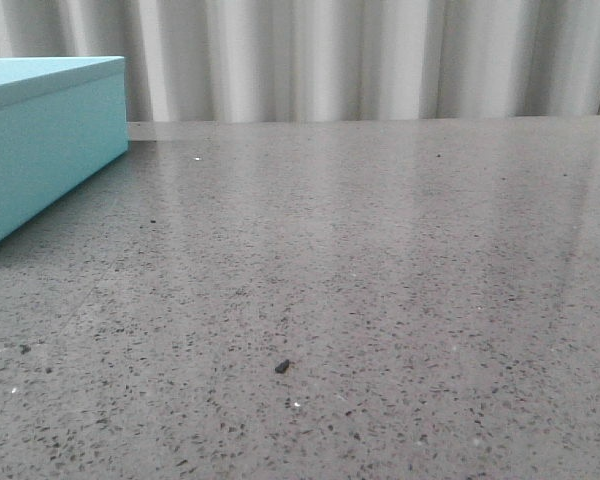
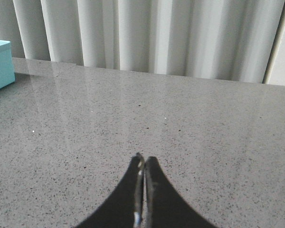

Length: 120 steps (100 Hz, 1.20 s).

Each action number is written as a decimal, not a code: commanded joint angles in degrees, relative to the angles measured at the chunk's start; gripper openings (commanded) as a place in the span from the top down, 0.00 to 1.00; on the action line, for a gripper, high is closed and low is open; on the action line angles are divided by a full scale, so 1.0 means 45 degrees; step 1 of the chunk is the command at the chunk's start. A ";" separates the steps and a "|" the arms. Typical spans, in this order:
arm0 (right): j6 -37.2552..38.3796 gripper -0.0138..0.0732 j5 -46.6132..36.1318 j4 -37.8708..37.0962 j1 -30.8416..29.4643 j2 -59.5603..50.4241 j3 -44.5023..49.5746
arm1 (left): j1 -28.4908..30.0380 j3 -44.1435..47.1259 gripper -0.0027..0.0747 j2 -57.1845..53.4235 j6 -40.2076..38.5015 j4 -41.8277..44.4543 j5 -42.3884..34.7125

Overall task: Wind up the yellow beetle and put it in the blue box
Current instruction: 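Raise the empty left gripper up out of the box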

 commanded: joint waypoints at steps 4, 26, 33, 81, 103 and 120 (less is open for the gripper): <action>-0.0115 0.91 -0.1047 -0.0285 0.0016 -0.0288 0.0045 | 0.0014 0.0109 0.99 -0.0528 -0.0003 -0.0222 -0.1101; -0.0115 0.91 -0.1097 -0.0316 0.0016 -0.0744 0.0355 | 0.0014 0.0414 0.99 -0.0809 -0.0003 -0.0258 -0.1101; -0.0115 0.91 -0.1102 -0.0316 0.0016 -0.0744 0.0355 | 0.0014 0.0427 0.99 -0.0809 -0.0003 -0.0258 -0.1101; -0.0115 0.91 -0.0876 -0.0713 0.0016 -0.0744 0.0355 | 0.0014 0.0427 0.99 -0.0809 -0.0003 -0.0258 -0.1101; -0.0115 0.91 -0.0876 -0.0713 0.0016 -0.0744 0.0355 | 0.0014 0.0427 0.99 -0.0809 -0.0003 -0.0258 -0.1101; -0.0115 0.91 -0.0876 -0.0713 0.0016 -0.0744 0.0355 | 0.0014 0.0523 0.99 -0.0809 -0.0003 -0.0258 -0.1197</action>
